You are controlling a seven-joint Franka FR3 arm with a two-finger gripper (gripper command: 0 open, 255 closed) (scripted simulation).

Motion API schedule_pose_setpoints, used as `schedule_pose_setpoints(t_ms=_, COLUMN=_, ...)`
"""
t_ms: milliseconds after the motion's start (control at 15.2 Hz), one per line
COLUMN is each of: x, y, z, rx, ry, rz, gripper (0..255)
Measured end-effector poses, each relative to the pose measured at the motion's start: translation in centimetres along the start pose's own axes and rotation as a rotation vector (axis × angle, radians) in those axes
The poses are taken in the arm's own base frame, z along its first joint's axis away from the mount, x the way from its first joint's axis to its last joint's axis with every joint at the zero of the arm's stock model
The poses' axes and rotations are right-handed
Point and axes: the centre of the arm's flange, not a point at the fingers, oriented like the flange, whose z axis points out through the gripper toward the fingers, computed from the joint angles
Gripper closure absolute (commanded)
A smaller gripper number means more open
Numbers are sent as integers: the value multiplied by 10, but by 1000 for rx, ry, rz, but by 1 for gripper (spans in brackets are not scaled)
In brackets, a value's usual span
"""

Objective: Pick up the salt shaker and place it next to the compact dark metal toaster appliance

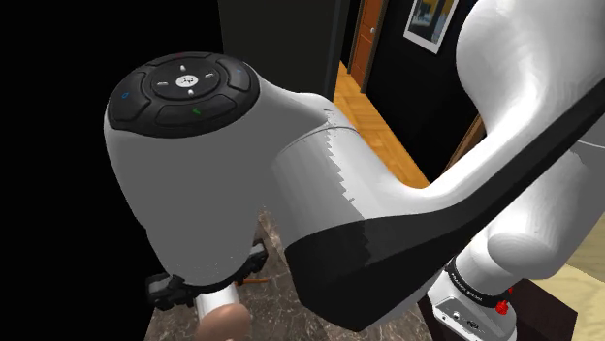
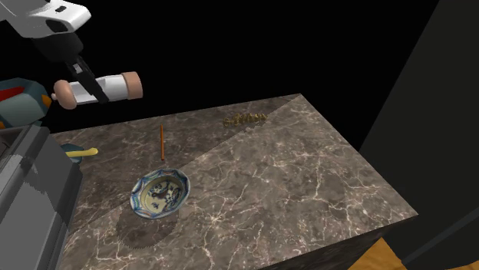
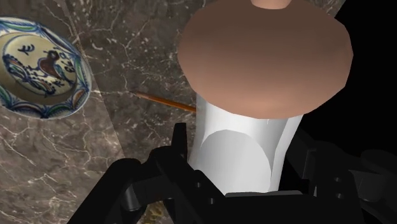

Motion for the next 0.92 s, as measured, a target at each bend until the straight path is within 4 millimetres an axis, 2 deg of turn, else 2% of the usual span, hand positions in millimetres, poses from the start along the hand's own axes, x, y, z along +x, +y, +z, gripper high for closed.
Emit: schedule_pose_setpoints(t_ms=924, x=-15, y=5, z=72, rx=0, ry=0, rz=0, gripper=255)
